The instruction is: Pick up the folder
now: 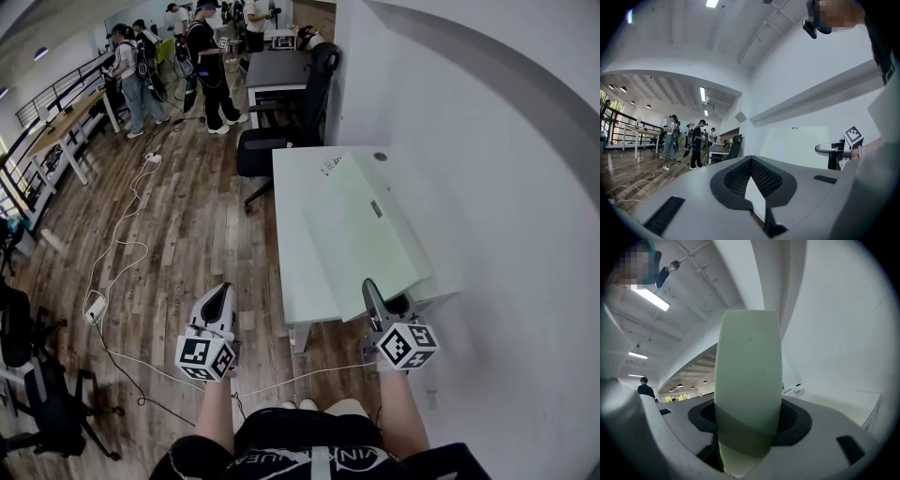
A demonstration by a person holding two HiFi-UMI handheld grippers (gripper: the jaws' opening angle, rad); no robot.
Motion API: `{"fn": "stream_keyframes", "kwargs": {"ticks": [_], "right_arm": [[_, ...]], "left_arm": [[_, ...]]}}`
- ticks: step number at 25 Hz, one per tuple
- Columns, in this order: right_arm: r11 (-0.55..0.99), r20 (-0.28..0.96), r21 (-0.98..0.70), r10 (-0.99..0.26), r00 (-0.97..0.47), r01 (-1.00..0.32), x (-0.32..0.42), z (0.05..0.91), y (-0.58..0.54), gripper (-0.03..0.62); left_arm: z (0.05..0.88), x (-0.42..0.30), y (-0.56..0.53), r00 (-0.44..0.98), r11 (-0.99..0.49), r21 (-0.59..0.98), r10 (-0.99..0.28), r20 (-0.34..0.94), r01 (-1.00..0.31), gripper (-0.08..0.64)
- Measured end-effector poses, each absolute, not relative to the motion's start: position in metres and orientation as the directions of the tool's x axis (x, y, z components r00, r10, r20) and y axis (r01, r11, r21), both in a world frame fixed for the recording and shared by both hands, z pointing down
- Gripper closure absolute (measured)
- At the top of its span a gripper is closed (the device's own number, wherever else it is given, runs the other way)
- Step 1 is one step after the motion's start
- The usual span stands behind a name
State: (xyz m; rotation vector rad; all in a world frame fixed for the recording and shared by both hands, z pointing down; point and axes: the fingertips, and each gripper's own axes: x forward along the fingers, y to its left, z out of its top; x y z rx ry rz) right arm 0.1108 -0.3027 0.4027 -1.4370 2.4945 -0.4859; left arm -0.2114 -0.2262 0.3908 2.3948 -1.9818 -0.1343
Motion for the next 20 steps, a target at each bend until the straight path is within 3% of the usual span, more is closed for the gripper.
{"fn": "stream_keyframes", "kwargs": {"ticks": [20], "right_arm": [[0.451, -0.018, -0.417, -0.872, -0.489, -0.789, 0.115, 0.415, -0.305, 0.298]], "left_arm": [[0.402, -0.211, -0.227, 0.177, -0.178, 0.087, -0.984, -0.024, -0.98, 0.547]]}}
